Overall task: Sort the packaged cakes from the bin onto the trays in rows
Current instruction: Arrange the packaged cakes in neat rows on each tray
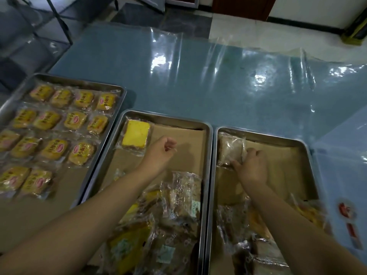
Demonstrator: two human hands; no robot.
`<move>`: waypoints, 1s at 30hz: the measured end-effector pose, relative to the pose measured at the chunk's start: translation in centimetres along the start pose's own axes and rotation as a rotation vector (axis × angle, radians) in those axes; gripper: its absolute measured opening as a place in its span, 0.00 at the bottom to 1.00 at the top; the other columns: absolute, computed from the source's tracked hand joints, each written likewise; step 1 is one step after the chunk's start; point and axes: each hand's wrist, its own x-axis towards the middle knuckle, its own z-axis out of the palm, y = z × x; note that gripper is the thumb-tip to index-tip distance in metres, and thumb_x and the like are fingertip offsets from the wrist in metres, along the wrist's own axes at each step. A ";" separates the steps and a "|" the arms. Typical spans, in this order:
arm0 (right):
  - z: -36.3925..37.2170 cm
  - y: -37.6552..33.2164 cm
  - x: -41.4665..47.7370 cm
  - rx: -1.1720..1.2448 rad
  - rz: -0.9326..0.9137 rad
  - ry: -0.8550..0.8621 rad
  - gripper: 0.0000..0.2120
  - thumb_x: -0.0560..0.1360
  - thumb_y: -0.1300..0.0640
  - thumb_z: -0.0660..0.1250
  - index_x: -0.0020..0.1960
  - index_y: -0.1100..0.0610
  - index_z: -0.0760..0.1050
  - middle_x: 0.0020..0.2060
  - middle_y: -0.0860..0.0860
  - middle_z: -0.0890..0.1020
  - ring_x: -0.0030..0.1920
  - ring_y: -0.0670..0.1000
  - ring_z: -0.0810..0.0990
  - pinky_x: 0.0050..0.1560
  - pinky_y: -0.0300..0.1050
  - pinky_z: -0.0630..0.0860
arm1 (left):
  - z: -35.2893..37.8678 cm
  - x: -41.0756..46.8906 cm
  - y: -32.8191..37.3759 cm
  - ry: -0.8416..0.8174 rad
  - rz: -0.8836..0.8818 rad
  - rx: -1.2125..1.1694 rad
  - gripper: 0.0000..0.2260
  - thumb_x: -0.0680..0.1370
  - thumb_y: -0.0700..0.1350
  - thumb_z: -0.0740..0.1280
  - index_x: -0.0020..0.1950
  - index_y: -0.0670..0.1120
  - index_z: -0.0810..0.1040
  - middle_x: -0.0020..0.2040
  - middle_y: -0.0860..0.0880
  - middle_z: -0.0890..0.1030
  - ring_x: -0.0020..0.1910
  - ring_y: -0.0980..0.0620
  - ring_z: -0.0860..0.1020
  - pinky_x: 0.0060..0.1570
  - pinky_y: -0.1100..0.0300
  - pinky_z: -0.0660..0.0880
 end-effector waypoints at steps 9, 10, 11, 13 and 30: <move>-0.9 -5.9 -6.5 0.236 -0.534 -0.375 0.07 0.72 0.63 0.68 0.49 0.56 0.80 0.41 0.48 0.81 0.39 0.43 0.75 0.36 0.25 0.67 | 0.0 -3.2 -1.1 -0.382 -0.053 0.361 0.11 0.73 0.54 0.69 0.53 0.53 0.76 0.48 0.55 0.79 0.47 0.56 0.78 0.49 0.57 0.76; -0.9 -5.8 -7.1 0.240 -0.532 -0.411 0.07 0.72 0.64 0.68 0.48 0.55 0.80 0.40 0.48 0.81 0.38 0.44 0.76 0.34 0.26 0.68 | 0.2 -3.5 -1.2 -0.382 -0.035 0.347 0.12 0.73 0.53 0.70 0.54 0.54 0.76 0.49 0.55 0.79 0.48 0.56 0.78 0.50 0.57 0.76; -0.8 -5.7 -7.6 0.246 -0.520 -0.443 0.07 0.72 0.64 0.67 0.48 0.55 0.80 0.40 0.48 0.81 0.38 0.45 0.77 0.34 0.27 0.69 | 0.4 -3.7 -1.2 -0.374 -0.012 0.327 0.12 0.72 0.51 0.71 0.54 0.54 0.76 0.50 0.54 0.79 0.48 0.57 0.78 0.50 0.57 0.76; -0.8 -5.5 -8.5 0.286 -0.472 -0.483 0.07 0.73 0.63 0.67 0.48 0.54 0.79 0.40 0.46 0.80 0.39 0.44 0.78 0.35 0.27 0.71 | 0.3 -4.1 -1.0 -0.354 0.029 0.266 0.10 0.71 0.50 0.72 0.52 0.56 0.77 0.50 0.54 0.80 0.46 0.58 0.78 0.48 0.57 0.77; -2.9 -9.7 -15.9 0.037 -0.291 -0.030 0.26 0.69 0.38 0.67 0.61 0.51 0.68 0.53 0.48 0.76 0.48 0.51 0.78 0.39 0.45 0.73 | -0.3 -5.9 3.5 -0.179 -0.039 -0.316 0.05 0.76 0.46 0.66 0.49 0.56 0.77 0.47 0.50 0.80 0.40 0.54 0.82 0.41 0.57 0.81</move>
